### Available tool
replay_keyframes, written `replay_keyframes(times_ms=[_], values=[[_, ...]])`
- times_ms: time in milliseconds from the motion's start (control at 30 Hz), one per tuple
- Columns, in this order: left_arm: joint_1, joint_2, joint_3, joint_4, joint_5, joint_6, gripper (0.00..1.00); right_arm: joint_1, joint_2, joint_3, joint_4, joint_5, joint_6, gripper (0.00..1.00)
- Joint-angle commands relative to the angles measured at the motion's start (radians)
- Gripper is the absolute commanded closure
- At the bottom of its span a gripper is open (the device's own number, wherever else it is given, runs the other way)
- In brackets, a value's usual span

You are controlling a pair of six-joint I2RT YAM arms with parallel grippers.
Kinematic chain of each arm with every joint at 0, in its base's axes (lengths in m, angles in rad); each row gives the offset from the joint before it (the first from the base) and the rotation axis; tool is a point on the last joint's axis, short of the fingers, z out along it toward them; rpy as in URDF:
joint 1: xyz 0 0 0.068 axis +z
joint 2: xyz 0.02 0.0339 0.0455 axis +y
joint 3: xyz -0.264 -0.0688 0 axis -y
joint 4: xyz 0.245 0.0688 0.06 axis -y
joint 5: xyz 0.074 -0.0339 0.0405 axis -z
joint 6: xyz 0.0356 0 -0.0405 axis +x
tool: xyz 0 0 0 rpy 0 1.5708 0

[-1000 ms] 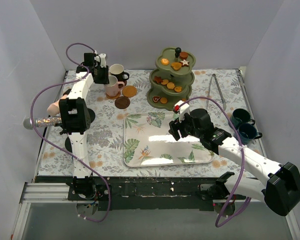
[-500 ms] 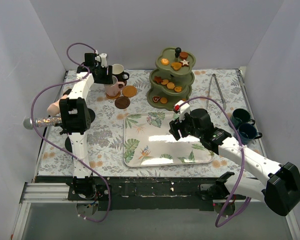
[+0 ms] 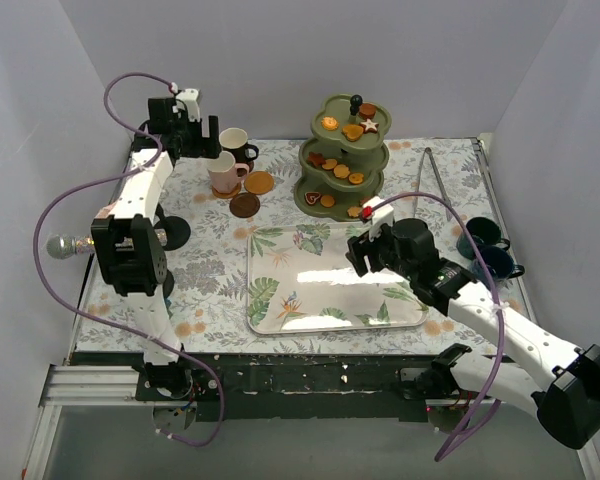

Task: Serve the afternoon tea
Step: Place the cup on the coaster, then pick up the cup at the center of the board.

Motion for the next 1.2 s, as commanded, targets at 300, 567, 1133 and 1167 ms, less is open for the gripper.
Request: replay_keyframes(times_ms=[300, 567, 1133, 1167], values=[[-0.009, -0.537, -0.371, 0.355, -0.031, -0.205, 0.07, -0.356, 0.058, 0.254, -0.184, 0.135, 0.053, 0.23], [-0.075, -0.658, -0.650, 0.449, -0.097, -0.289, 0.07, -0.628, 0.243, 0.303, -0.183, 0.218, 0.092, 0.26], [-0.093, -0.661, -0.759, 0.460, -0.140, -0.230, 0.06, -0.751, 0.535, 0.344, -0.146, 0.211, -0.186, 0.41], [-0.095, -0.661, -0.759, 0.463, -0.137, -0.233, 0.06, -0.751, 0.549, 0.352, -0.157, 0.211, -0.181, 0.44]])
